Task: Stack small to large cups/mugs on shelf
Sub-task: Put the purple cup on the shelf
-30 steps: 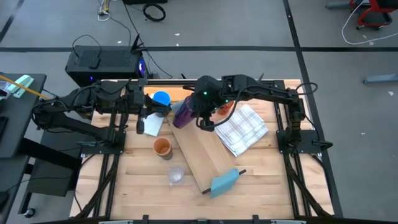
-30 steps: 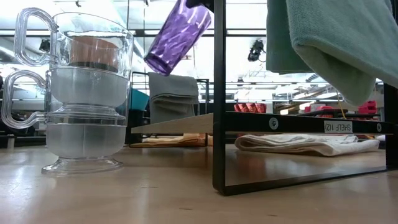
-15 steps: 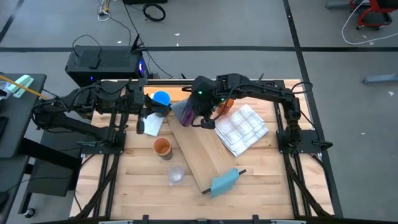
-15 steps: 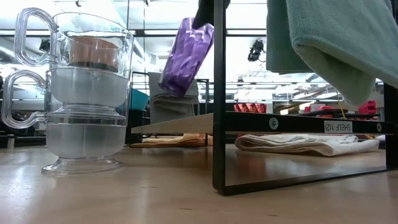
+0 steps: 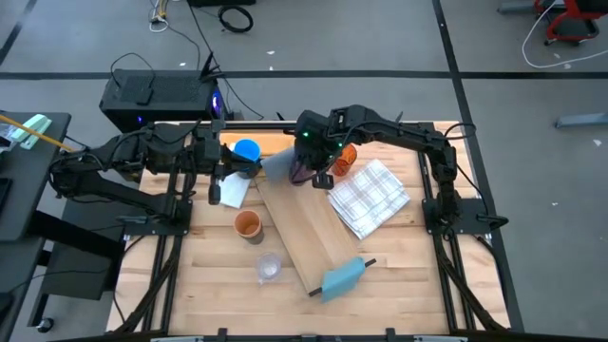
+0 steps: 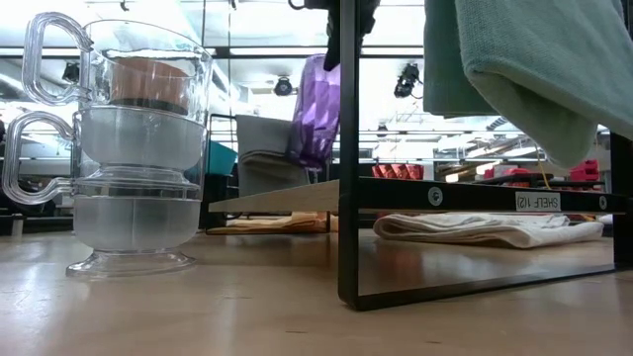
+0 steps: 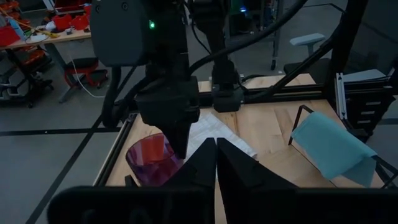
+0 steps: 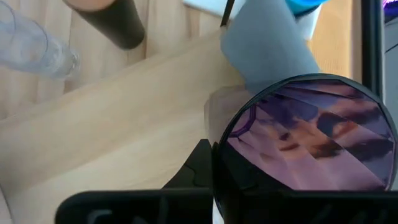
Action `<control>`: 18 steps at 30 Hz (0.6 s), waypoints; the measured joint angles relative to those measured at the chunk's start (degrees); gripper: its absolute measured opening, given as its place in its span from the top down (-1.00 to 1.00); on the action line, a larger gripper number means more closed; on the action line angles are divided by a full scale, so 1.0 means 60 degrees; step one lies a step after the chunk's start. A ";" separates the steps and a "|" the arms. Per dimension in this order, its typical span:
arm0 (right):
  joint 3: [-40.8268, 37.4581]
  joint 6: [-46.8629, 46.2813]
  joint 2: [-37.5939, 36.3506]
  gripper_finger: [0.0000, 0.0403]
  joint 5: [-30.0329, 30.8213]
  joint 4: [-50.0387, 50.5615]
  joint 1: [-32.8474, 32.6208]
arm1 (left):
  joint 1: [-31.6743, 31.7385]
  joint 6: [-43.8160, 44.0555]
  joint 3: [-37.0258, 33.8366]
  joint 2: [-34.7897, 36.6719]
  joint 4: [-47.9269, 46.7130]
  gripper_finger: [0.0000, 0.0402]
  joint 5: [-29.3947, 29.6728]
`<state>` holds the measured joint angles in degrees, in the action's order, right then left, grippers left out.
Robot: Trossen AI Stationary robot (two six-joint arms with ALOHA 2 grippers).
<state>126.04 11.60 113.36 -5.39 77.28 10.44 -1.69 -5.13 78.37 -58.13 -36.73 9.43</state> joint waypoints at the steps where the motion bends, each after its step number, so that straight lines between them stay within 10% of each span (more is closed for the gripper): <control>1: -0.0007 0.0000 0.0016 0.98 0.0000 0.0007 0.0000 | 0.0000 0.0000 0.0000 0.0000 0.0000 0.91 0.0000; 18: -0.0929 -0.0132 0.0078 0.98 -0.0014 -0.0213 0.0040 | 0.0000 0.0007 0.0000 0.0000 0.0000 0.88 0.0000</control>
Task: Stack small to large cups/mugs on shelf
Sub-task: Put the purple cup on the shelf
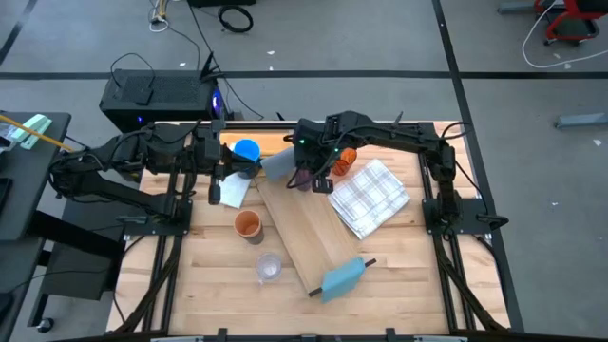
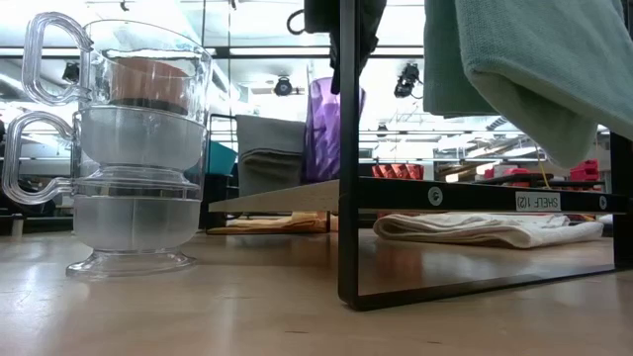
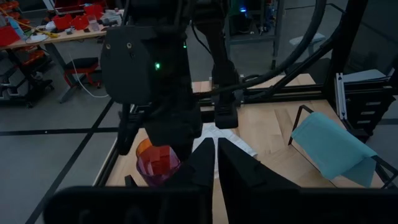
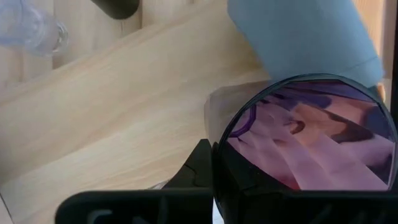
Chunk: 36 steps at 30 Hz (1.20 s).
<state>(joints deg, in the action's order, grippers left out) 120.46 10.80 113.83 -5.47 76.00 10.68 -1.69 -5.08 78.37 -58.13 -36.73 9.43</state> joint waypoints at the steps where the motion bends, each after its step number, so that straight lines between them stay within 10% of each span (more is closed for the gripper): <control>1: 0.0000 -0.0029 -0.0010 0.98 -0.0064 -0.0063 -0.0030 | 0.0000 0.0000 0.0000 0.0000 0.0000 0.88 0.0000; 36: 0.0153 -0.0123 -0.0013 0.98 -0.0929 -0.2347 -0.0819 | 0.0000 -0.0015 0.0000 0.0000 0.0004 0.86 0.0000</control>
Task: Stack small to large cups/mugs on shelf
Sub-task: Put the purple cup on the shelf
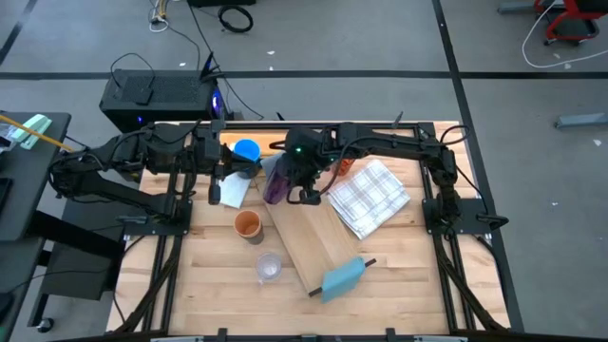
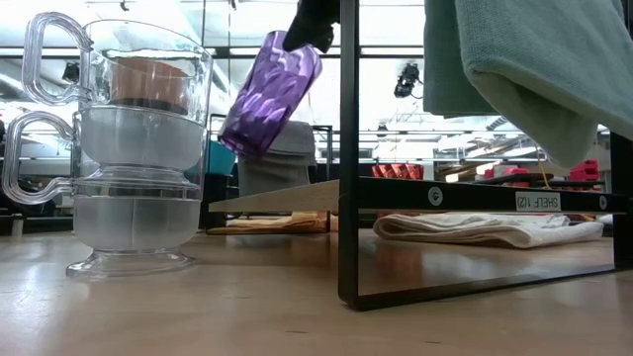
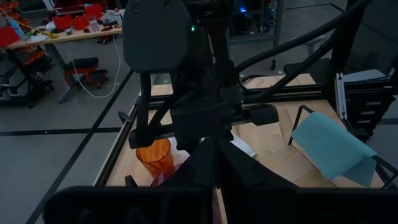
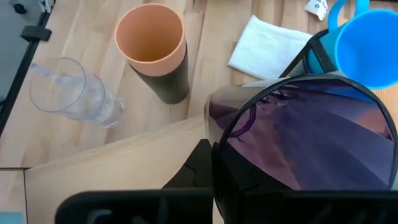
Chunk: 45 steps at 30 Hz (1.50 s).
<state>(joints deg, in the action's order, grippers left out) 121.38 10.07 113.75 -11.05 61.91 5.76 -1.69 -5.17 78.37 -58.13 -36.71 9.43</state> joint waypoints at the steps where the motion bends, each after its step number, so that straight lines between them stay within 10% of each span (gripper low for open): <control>1: 0.0001 0.0000 0.0000 0.98 0.0000 0.0013 0.0034 | 0.0004 -0.0002 0.0000 0.0000 0.0000 0.86 0.0000; 45: 0.0036 0.0033 0.0820 0.82 0.0117 0.0150 0.0288 | 0.0004 0.0259 0.0000 0.0004 -0.0251 0.84 0.0000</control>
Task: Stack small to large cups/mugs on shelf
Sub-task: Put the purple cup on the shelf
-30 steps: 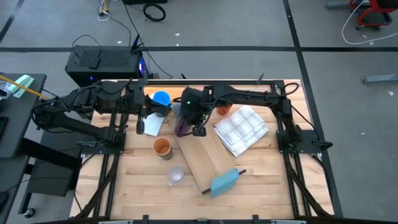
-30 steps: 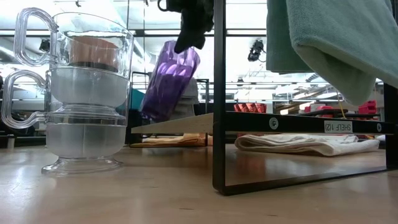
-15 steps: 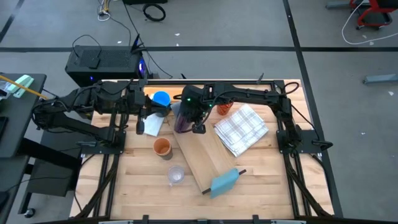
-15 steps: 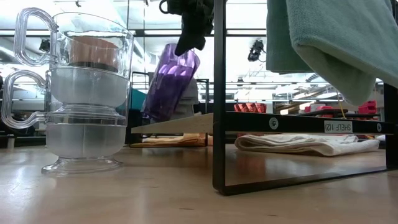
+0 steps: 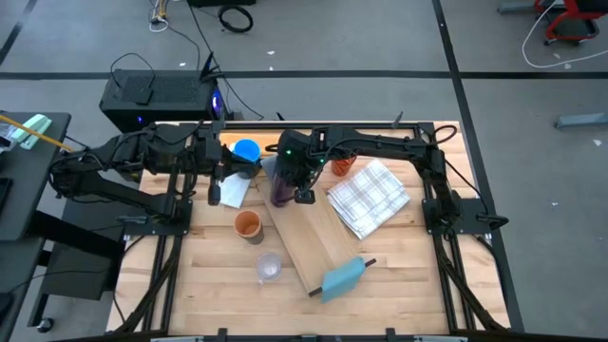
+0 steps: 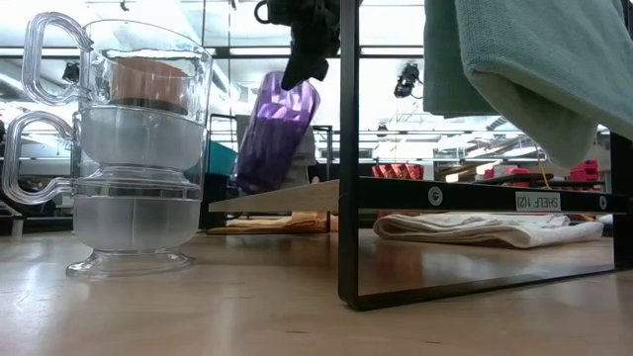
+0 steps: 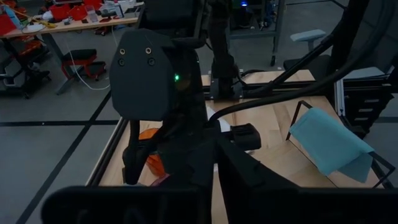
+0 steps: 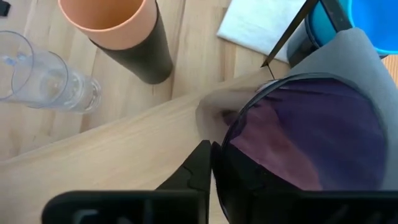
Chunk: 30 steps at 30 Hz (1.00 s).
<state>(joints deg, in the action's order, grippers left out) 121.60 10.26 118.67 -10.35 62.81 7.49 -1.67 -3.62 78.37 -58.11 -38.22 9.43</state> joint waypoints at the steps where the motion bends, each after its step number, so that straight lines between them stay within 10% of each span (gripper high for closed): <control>1: 0.0000 0.0000 0.0000 0.82 0.0000 -0.0041 0.0000 | 0.0000 0.0000 0.0000 0.0000 0.0001 0.84 0.0000; 30: 0.0084 -0.0184 0.0463 0.80 0.0240 -0.0852 -0.0229 | -0.0011 0.0076 0.0000 -0.0004 -0.0055 0.88 -0.0004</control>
<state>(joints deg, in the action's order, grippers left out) 122.11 9.16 121.45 -8.91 57.70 6.11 -1.74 -3.16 78.37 -58.13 -38.55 9.41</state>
